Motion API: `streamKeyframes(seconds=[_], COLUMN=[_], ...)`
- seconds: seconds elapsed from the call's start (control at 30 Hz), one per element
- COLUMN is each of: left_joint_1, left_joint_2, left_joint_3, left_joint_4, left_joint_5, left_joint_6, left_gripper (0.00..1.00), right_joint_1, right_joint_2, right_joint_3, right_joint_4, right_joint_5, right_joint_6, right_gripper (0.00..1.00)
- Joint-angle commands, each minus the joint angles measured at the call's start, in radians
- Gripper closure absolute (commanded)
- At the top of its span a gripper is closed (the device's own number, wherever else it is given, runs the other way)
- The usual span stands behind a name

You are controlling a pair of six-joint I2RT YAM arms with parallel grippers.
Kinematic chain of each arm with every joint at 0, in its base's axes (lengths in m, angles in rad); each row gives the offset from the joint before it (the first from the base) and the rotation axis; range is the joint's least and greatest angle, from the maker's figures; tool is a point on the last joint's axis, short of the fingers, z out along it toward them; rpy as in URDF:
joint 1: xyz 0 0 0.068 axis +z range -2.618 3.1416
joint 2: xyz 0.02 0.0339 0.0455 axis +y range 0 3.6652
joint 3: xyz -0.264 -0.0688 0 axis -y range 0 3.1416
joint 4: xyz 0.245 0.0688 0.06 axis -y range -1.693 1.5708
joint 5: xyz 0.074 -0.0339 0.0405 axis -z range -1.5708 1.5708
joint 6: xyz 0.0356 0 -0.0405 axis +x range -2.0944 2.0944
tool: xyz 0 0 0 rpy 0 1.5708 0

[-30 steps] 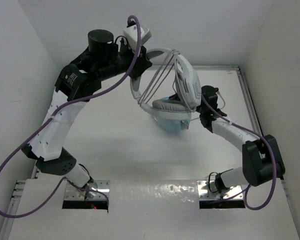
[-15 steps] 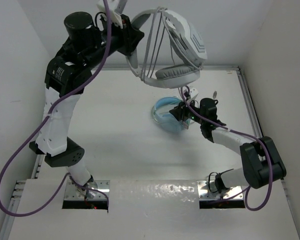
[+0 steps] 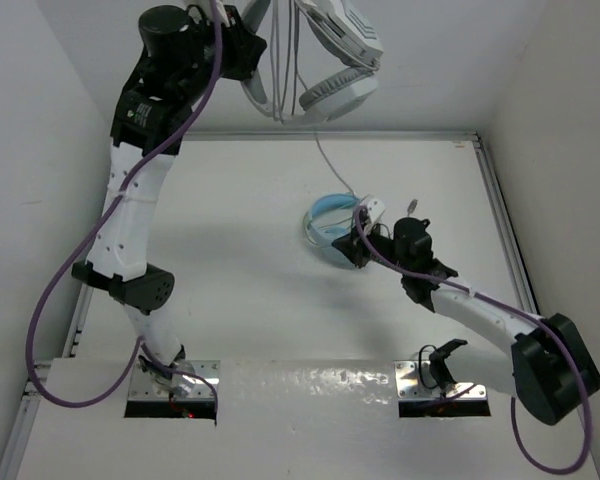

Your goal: Wrap the headphones

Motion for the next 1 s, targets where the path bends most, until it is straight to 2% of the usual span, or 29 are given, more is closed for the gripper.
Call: streamKeyframes(seconds=[0.0,0.17,0.3,0.4,0.43,0.53,0.6,0.7,0.83,0.97], left_joint_1=[0.010,0.035,0.050,0.050,0.049,0.046,0.043,0.047,0.073,0.078], left_joint_2=[0.020,0.052,0.069,0.078,0.081,0.089,0.084,0.097,0.117,0.100], left_joint_3=[-0.019,-0.051,-0.097,-0.160,-0.202,-0.314,-0.384,-0.427,-0.306,-0.243], left_joint_4=[0.142,0.189,0.255,0.341,0.370,0.508,0.560,0.556,0.379,0.297], left_joint_5=[-0.017,-0.064,-0.230,-0.366,-0.399,-0.508,-0.558,-0.540,-0.349,-0.207], left_joint_6=[-0.069,-0.066,0.015,0.139,0.241,0.404,0.458,0.446,0.272,0.178], left_gripper=[1.00,1.00,1.00,1.00,1.00,1.00,1.00,1.00,1.00,1.00], right_joint_1=[0.108,0.286,0.413,0.485,0.511,0.538,0.538,0.538,0.538,0.533], right_joint_2=[-0.061,-0.055,-0.045,-0.058,-0.068,-0.133,-0.179,-0.193,-0.132,-0.066], right_joint_3=[0.051,0.091,0.186,0.264,0.279,0.325,0.373,0.456,0.479,0.451], right_joint_4=[-0.137,-0.248,-0.404,-0.496,-0.510,-0.523,-0.539,-0.595,-0.601,-0.590], right_joint_5=[0.034,0.030,0.031,0.034,0.034,0.021,0.011,0.020,0.114,0.195], right_joint_6=[-0.075,-0.121,-0.196,-0.230,-0.245,-0.256,-0.265,-0.302,-0.350,-0.385], right_gripper=[1.00,1.00,1.00,1.00,1.00,1.00,1.00,1.00,1.00,1.00])
